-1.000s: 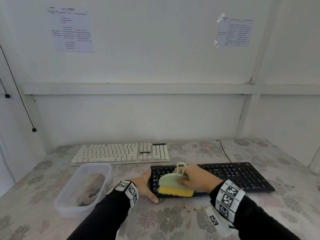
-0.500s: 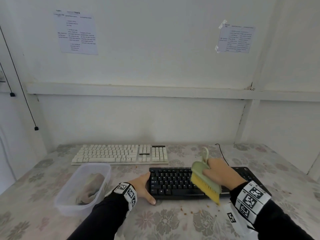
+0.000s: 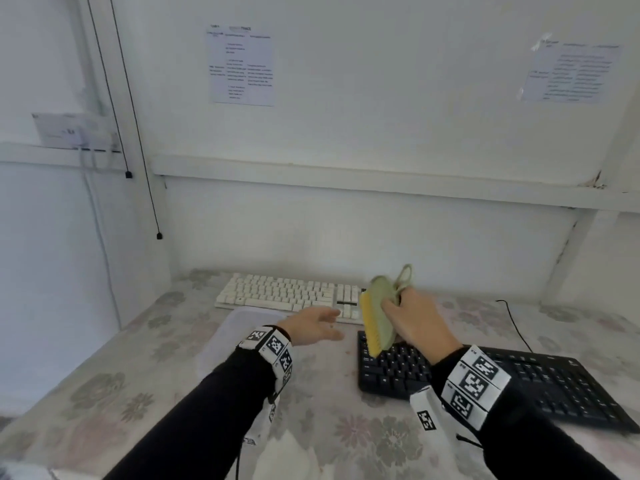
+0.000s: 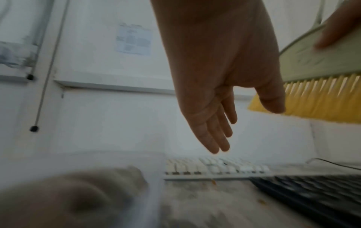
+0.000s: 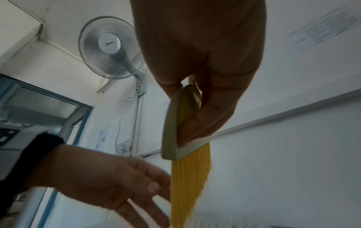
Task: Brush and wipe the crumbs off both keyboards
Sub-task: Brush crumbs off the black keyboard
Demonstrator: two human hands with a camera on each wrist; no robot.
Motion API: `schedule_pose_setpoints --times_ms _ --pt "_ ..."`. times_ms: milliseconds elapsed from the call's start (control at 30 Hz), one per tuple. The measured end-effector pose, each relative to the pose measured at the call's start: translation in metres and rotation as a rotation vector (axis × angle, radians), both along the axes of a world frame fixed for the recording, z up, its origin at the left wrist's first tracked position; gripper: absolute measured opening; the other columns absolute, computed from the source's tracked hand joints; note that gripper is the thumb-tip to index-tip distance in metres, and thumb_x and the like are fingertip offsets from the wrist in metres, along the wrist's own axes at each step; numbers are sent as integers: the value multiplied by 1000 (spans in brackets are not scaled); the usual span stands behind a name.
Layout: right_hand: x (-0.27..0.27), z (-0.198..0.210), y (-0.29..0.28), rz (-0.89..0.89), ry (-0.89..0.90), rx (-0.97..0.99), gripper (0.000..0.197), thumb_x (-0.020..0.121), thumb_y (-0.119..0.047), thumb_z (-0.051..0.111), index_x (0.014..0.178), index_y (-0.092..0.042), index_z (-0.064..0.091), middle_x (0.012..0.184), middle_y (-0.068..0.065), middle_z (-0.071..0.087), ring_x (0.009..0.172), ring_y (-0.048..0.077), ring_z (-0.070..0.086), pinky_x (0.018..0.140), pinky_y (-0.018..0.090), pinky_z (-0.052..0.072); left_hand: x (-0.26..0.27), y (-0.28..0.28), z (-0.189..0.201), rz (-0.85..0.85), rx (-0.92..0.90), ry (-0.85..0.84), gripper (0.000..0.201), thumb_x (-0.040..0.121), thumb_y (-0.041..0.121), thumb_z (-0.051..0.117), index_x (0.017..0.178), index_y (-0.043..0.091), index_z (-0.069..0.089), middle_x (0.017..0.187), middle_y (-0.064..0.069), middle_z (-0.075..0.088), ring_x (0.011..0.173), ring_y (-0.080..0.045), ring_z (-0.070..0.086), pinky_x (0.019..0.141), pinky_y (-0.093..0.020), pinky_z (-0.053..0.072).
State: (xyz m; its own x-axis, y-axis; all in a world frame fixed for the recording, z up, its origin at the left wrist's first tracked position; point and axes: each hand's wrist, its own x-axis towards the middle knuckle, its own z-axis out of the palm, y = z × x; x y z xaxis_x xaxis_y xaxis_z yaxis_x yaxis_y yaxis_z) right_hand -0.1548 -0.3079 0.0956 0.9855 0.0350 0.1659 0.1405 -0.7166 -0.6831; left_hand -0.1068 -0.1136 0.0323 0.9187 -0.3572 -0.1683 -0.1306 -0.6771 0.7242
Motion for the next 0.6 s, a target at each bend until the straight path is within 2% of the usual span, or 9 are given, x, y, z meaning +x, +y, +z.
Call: schedule_pose_setpoints --times_ms 67,133,200,267,333,400,433,533,600 --pt "3 10 34 21 -37 37 20 91 -17 48 73 -11 42 66 1 49 55 15 54 45 21 51 2 31 14 133 -124 -91 56 91 26 63 142 15 43 140 -1 50 126 -15 48 105 -27 36" --pt "7 16 71 57 -48 98 11 91 -16 49 88 -6 44 72 1 50 59 16 58 45 24 54 3 68 20 274 -181 -180 49 94 20 59 140 12 45 139 -2 51 127 -16 47 99 -23 35" --pt "12 19 110 100 -26 132 18 90 -16 49 102 -4 44 82 5 53 70 23 61 52 33 57 3 108 16 385 -164 -203 48 97 17 53 143 9 40 144 -6 45 133 -19 41 103 -24 30" --pt "16 15 146 135 12 95 28 90 -16 49 113 0 44 91 8 53 76 21 56 50 25 47 3 144 1 453 -130 -132 51 99 18 47 147 6 32 151 -8 35 139 -21 34 109 -26 26" --pt "17 8 178 156 66 68 28 90 -14 49 112 1 44 90 7 50 78 20 53 51 24 40 3 167 -16 490 -119 -13 53 101 22 43 149 6 27 156 -9 27 142 -22 28 113 -28 23" --pt "18 -3 203 171 152 80 20 88 -13 50 105 -3 45 85 7 50 79 27 59 58 33 51 1 178 -30 500 -147 109 53 102 26 40 149 8 26 157 -8 24 143 -23 27 115 -32 23" --pt "18 -8 213 180 196 69 18 89 -12 49 103 -4 44 84 7 50 79 28 60 59 35 51 2 182 -37 497 -177 148 53 102 27 39 150 9 25 157 -7 24 143 -23 27 116 -34 23" --pt "19 -20 236 210 235 -51 10 92 -9 46 98 -2 44 100 12 45 69 20 52 52 24 43 10 187 -61 450 -189 159 50 103 30 34 150 15 25 157 -4 24 144 -23 24 118 -38 21" --pt "22 -26 246 185 245 -98 19 91 -6 45 109 -1 42 101 12 41 59 12 42 46 18 35 31 197 -94 417 -199 135 47 102 31 33 148 21 32 157 -3 26 143 -21 26 118 -43 21"
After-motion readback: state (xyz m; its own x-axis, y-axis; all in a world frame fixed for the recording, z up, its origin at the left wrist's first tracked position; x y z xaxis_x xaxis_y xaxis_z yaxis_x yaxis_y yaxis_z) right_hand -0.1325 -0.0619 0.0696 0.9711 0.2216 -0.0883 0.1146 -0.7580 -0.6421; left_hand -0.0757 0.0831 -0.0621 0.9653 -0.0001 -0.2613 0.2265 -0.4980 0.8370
